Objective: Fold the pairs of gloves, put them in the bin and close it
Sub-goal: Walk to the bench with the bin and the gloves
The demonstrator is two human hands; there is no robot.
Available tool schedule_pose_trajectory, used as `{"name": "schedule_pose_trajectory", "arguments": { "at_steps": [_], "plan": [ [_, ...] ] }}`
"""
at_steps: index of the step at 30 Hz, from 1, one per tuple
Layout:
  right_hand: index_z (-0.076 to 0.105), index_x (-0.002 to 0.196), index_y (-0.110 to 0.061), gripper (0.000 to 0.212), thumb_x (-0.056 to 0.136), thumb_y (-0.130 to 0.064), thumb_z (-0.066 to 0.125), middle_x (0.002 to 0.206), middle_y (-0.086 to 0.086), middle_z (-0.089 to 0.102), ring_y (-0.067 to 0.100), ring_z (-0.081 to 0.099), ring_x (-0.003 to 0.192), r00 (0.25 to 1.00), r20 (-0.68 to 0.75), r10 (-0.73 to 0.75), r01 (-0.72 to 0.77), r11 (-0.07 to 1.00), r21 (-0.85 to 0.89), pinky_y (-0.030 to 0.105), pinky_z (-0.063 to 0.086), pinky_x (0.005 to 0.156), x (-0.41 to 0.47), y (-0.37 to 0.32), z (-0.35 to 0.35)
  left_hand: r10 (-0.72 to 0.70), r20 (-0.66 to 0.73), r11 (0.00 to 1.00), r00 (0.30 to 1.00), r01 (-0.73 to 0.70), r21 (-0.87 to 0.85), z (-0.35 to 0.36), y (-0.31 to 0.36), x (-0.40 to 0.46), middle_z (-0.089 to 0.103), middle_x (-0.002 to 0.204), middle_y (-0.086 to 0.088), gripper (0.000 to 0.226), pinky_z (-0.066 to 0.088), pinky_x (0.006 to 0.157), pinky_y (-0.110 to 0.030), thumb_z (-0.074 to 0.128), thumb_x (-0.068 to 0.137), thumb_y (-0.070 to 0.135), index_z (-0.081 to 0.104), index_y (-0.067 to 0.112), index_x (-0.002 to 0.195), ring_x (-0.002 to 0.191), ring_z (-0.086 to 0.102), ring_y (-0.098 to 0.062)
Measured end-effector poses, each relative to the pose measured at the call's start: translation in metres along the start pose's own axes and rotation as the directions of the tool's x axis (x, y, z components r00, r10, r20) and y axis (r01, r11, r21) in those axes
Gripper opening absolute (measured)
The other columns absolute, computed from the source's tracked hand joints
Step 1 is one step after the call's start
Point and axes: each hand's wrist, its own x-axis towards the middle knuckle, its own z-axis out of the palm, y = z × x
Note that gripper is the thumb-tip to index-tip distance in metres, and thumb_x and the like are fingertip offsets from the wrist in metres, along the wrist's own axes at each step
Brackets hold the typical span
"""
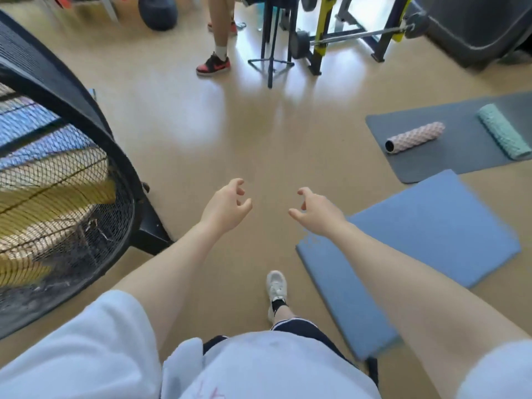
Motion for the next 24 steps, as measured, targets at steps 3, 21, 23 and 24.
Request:
{"name": "schedule_pose_trajectory", "arguments": {
  "at_steps": [3, 21, 23, 24],
  "plan": [
    [0.032, 0.137, -0.018, 0.056, 0.089, -0.042, 0.049, 0.124, 0.006, 0.056, 0.027, 0.054, 0.112, 1.000, 0.014, -0.021, 0.021, 0.999, -0.029, 0.038, 0.048, 0.088, 0.072, -0.005, -0.042, -0.033, -0.017, 0.999, 0.999, 0.033, -0.005, -0.016, 0.015, 0.071, 0.058, 0.119, -0.003, 0.049, 0.046, 0.081, -0.032, 0.054, 0.088, 0.024, 0.040, 0.013, 0.134, 0.089, 0.056, -0.020],
    [0.032, 0.136, -0.016, 0.057, 0.089, -0.043, 0.049, 0.119, 0.008, 0.058, 0.029, 0.057, 0.106, 0.978, 0.096, -0.186, 0.193, 0.979, -0.069, 0.041, 0.050, 0.084, 0.471, -0.177, -0.145, -0.172, -0.134, 0.985, 0.976, 0.168, -0.041, -0.173, -0.048, 0.453, 0.059, 0.118, -0.005, 0.049, 0.048, 0.086, -0.037, 0.054, 0.087, 0.022, 0.041, 0.011, 0.133, 0.094, 0.059, -0.025],
    [0.033, 0.136, -0.016, 0.056, 0.089, -0.042, 0.049, 0.119, 0.008, 0.059, 0.029, 0.057, 0.106, 0.970, 0.126, -0.208, 0.218, 0.974, -0.068, 0.040, 0.050, 0.083, 0.515, -0.217, -0.154, -0.218, -0.126, 0.976, 0.968, 0.215, -0.034, -0.207, -0.073, 0.488, 0.059, 0.119, -0.006, 0.049, 0.047, 0.087, -0.036, 0.054, 0.087, 0.022, 0.041, 0.011, 0.133, 0.094, 0.059, -0.026],
    [0.033, 0.136, -0.017, 0.055, 0.089, -0.043, 0.049, 0.119, 0.007, 0.059, 0.028, 0.057, 0.106, 0.964, 0.141, -0.223, 0.235, 0.969, -0.072, 0.040, 0.050, 0.083, 0.537, -0.238, -0.159, -0.243, -0.127, 0.970, 0.962, 0.241, -0.033, -0.225, -0.085, 0.503, 0.058, 0.119, -0.006, 0.049, 0.047, 0.087, -0.036, 0.055, 0.087, 0.022, 0.040, 0.011, 0.133, 0.095, 0.059, -0.026]
  ]
}}
